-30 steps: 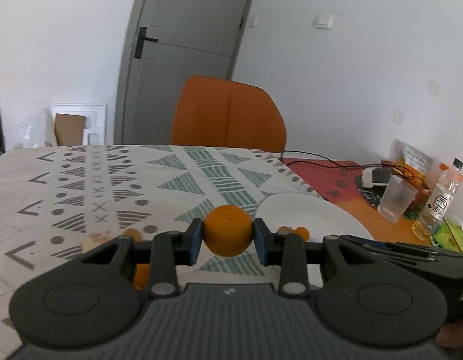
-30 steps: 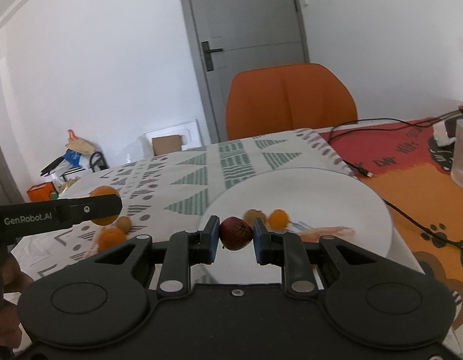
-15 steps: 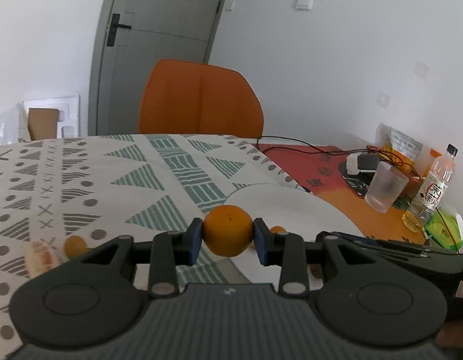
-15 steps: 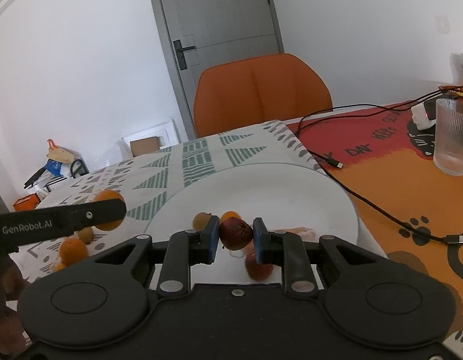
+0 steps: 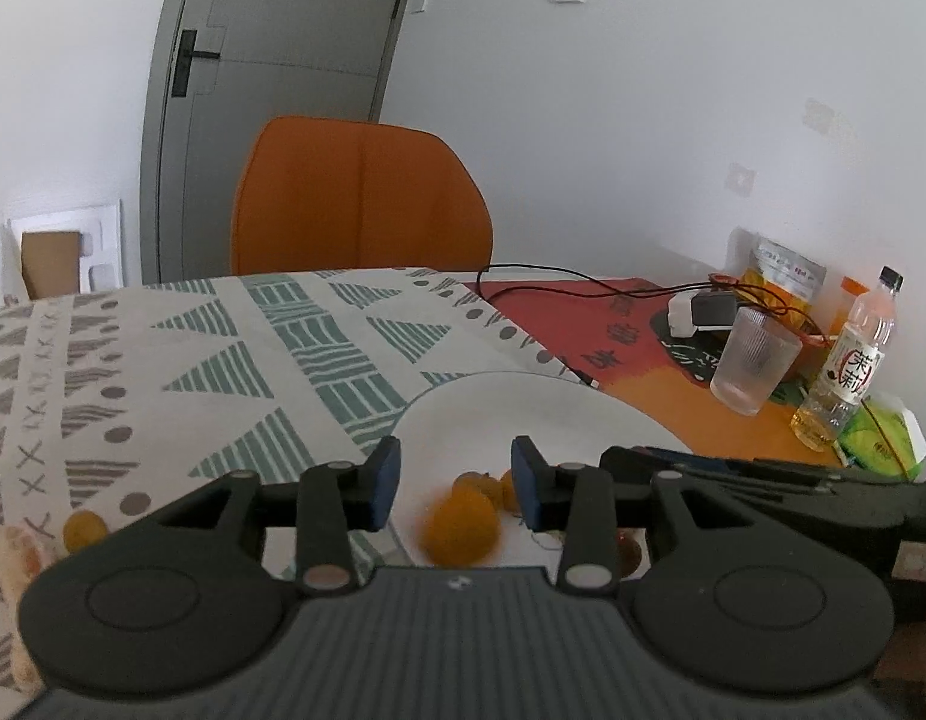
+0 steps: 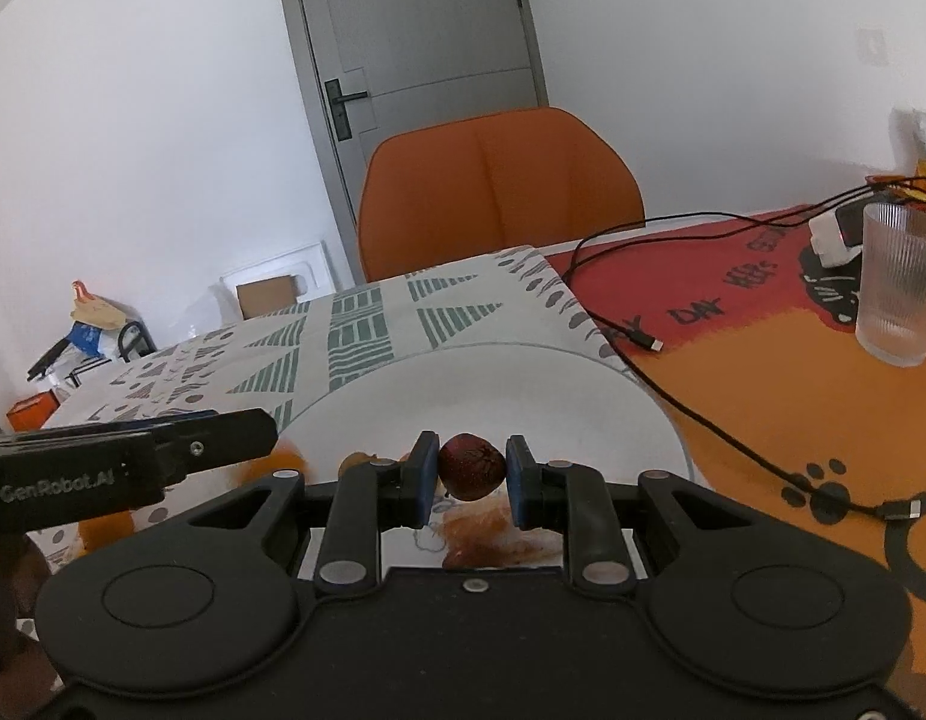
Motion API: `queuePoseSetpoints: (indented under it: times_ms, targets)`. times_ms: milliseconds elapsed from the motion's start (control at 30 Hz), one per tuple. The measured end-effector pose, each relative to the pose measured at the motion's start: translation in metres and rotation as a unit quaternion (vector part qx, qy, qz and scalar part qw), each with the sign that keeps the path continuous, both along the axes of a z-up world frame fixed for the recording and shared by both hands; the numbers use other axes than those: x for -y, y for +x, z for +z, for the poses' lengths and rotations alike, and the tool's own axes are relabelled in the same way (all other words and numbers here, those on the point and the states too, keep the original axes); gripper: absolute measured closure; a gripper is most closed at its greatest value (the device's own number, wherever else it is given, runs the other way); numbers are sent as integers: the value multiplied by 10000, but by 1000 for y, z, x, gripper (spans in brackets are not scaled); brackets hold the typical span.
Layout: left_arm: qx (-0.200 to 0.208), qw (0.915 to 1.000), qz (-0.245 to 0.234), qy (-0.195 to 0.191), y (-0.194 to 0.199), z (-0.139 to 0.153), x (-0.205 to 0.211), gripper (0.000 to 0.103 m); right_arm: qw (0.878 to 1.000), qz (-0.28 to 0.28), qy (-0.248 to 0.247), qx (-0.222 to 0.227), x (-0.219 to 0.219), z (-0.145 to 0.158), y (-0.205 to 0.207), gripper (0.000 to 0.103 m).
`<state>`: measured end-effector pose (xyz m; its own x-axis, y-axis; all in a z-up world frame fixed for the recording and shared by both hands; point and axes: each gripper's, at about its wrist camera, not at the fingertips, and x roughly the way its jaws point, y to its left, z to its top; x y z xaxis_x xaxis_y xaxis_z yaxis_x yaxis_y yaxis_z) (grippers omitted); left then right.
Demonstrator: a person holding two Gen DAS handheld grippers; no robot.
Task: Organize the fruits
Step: 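Open both tools to drop the orange and plum onto the white plate, then move the left tool to the peeled pomelo piece while the right approaches the small orange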
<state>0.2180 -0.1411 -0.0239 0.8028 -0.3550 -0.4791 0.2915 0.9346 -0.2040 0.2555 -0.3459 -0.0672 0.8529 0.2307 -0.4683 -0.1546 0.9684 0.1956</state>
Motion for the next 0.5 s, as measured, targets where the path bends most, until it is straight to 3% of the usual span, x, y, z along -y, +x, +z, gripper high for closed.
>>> queuePoseSetpoints:
  times_ms: [333,500]
  targets:
    - [112,9977,660,-75,-13,11,-44,56,9996,-110,-146,214,-3,9,11,80]
    - [134,9943,1052,-98,-25,14,-68,45,9997,-118,-117,204,-9,12,7,56]
